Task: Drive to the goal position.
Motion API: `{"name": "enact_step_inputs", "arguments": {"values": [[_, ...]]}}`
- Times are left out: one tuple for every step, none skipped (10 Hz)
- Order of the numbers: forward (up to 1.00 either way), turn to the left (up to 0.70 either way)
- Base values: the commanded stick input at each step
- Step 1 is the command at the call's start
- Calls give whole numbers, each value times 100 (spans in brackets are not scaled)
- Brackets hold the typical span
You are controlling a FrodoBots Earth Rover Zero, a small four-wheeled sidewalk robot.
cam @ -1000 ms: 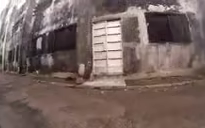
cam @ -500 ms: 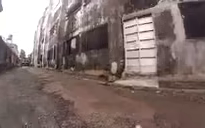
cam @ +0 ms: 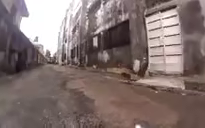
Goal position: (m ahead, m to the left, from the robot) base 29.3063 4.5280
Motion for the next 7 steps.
{"name": "enact_step_inputs", "arguments": {"values": [[15,24],[85,0],[85,0],[85,0],[85,0],[85,0],[85,0]]}}
